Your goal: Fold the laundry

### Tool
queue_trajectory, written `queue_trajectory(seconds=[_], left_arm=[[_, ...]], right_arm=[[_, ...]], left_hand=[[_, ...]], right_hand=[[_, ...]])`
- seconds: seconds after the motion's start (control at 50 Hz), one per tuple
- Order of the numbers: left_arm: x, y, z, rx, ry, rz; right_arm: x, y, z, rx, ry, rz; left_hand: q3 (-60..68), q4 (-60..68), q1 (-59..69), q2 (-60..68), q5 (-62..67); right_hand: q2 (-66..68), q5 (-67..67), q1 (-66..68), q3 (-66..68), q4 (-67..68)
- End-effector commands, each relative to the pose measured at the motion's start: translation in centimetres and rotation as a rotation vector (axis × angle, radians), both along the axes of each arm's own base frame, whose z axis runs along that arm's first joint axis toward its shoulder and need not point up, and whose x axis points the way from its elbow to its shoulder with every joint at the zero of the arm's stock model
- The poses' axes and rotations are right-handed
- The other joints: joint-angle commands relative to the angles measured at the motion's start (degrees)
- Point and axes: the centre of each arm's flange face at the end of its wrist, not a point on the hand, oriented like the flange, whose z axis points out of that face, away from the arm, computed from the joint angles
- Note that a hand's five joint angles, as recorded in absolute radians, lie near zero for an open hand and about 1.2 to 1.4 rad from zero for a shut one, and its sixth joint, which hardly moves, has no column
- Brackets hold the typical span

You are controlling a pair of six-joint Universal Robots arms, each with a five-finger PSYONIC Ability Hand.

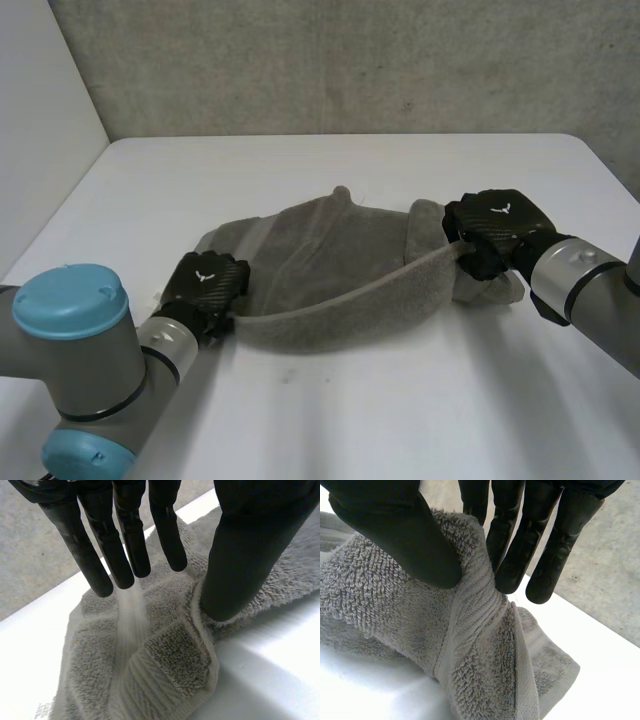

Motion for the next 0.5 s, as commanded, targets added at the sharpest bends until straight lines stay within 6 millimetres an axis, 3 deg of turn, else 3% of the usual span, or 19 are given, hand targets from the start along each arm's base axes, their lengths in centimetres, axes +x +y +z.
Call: queue_trajectory(seconds=[0.02,0.12,0.22,0.5], left_arm=[[0.1,-0.8,-0.8,0.02,0.002,-0.003],[0.3,-0.9,-0.6,0.02,0.004,0.007],[1.2,-1.4,0.4,0.011,0.01,0.038],[1.2,-0.8,-0.3,0.109,0.08,0.066]], right_arm=[[-0.3,0.0,-0.6,0.003,0.005,-0.021],[-0.9,-0.6,-0.5,-0.015,0.014,-0.073],[-2.7,-2.2,-0.7,-0.029,0.028,-0.17],[-3.6,-3.9,-2.5,-0.007,0.046,-0.237]], left_hand=[[-2.95,-3.01,-3.32,-2.93,-3.05],[-6.32,-6.37,-6.68,-6.29,-6.42],[-8.84,-8.89,-9.21,-8.82,-8.94],[-8.0,-8.05,-8.36,-7.98,-8.1]], right_hand=[[12.78,14.27,24.17,12.33,11.95],[12.78,14.27,24.17,12.33,11.95],[12.78,14.27,24.17,12.33,11.95],[12.78,14.27,24.17,12.33,11.95]])
